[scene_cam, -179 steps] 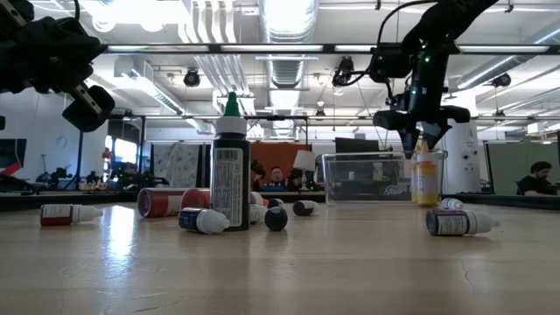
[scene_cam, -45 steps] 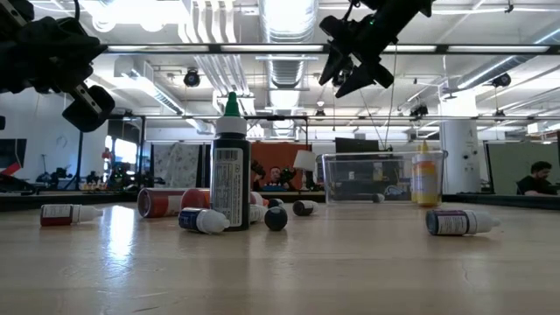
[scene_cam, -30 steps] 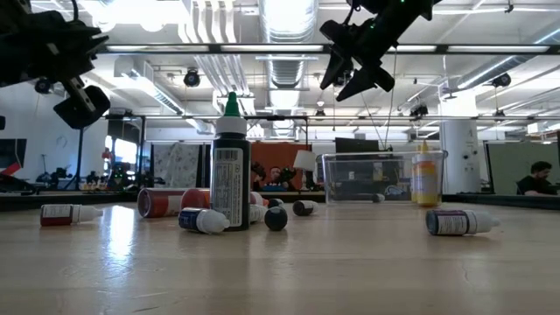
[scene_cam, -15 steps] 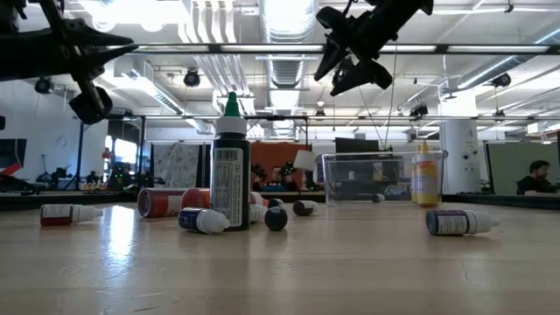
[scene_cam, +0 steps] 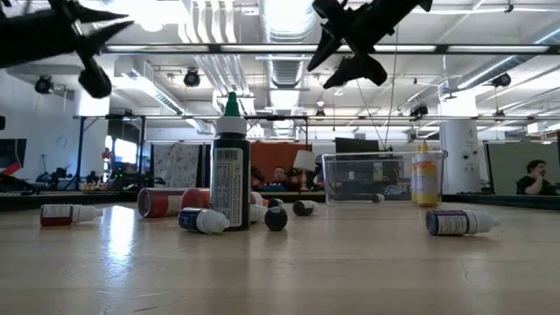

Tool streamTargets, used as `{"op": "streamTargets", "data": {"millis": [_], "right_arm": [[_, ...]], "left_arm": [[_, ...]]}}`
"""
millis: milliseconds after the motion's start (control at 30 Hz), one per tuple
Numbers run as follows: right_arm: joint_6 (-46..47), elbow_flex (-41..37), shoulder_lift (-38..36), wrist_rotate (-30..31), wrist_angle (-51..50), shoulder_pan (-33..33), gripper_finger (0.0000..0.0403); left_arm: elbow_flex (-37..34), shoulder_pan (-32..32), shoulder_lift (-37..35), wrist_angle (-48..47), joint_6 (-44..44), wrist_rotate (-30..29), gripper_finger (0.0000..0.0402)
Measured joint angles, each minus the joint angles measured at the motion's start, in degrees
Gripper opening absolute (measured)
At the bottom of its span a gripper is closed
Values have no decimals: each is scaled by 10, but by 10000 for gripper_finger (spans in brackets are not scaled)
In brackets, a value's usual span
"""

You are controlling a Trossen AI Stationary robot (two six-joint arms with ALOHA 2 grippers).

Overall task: Pick & Place food coloring
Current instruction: Put the small green food coloring bottle into the transparent bin

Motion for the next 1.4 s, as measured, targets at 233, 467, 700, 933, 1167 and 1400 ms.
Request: {"op": "streamTargets", "data": {"millis": [233,467,700,933,1167,1400], "right_arm": [[-14,0,0,57,30,-2,228],[-18,-1,0,69,32,-21,228],[-71,-3,11,64,88,-47,228],[-77,9,78,-39,145,-110,228],[-135,58,136,-77,105,-139,228],[-238,113,165,-79,58,-164,228]], "left_arm": [[1,4,0,236,242,-262,0],[2,7,8,235,181,-272,0],[37,48,107,208,177,-271,0],[142,154,295,103,161,-193,0],[315,388,446,-154,106,87,0],[430,566,609,-251,185,346,0]]}}
